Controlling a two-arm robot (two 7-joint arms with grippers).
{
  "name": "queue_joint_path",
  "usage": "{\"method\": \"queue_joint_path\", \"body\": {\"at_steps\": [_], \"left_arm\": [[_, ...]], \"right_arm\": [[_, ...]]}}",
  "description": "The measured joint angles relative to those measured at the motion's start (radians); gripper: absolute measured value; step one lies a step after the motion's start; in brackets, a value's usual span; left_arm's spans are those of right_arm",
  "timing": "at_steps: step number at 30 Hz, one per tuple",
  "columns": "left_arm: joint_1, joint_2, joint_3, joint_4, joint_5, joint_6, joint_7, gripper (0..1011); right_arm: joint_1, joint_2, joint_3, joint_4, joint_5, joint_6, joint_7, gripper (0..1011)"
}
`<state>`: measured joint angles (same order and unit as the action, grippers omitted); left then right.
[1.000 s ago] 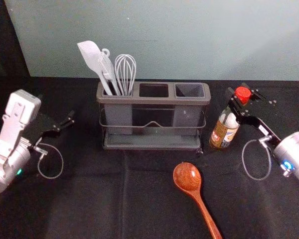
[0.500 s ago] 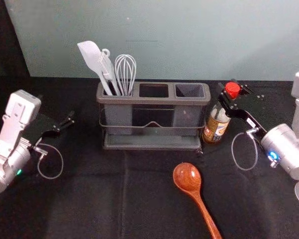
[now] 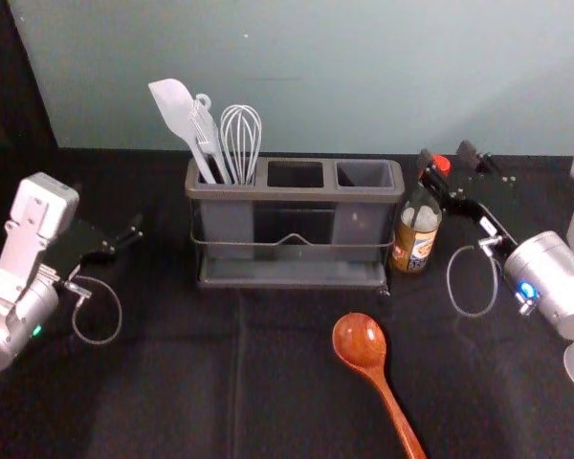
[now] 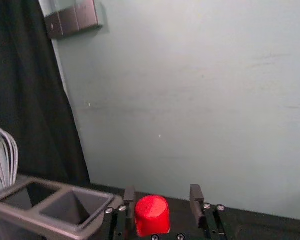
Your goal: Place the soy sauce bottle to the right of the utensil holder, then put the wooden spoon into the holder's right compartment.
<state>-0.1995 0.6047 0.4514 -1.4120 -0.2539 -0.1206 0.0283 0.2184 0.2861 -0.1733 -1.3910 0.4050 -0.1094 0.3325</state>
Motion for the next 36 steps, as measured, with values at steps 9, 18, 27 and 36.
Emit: {"method": "queue_joint_path", "body": {"at_steps": [9,18,27,36], "left_arm": [[0.000,0.000,0.000,0.000,0.000,0.000,0.000,1005],[0.000,0.000,0.000,0.000,0.000,0.000,0.000,1005],[0.000,0.000,0.000,0.000,0.000,0.000,0.000,1005],[0.000,0.000,0.000,0.000,0.000,0.000,0.000,1005]], "right_arm": [[-0.028,0.016,0.034,-0.093,0.037,0.011,0.001,925],[-0.103,0.066,0.056,-0.236,0.057,0.011,0.020,1000],[-0.227,0.151,0.034,-0.393,0.029,-0.010,0.070,1000],[-0.305,0.197,-0.032,-0.437,-0.045,-0.001,0.084,1000]]}}
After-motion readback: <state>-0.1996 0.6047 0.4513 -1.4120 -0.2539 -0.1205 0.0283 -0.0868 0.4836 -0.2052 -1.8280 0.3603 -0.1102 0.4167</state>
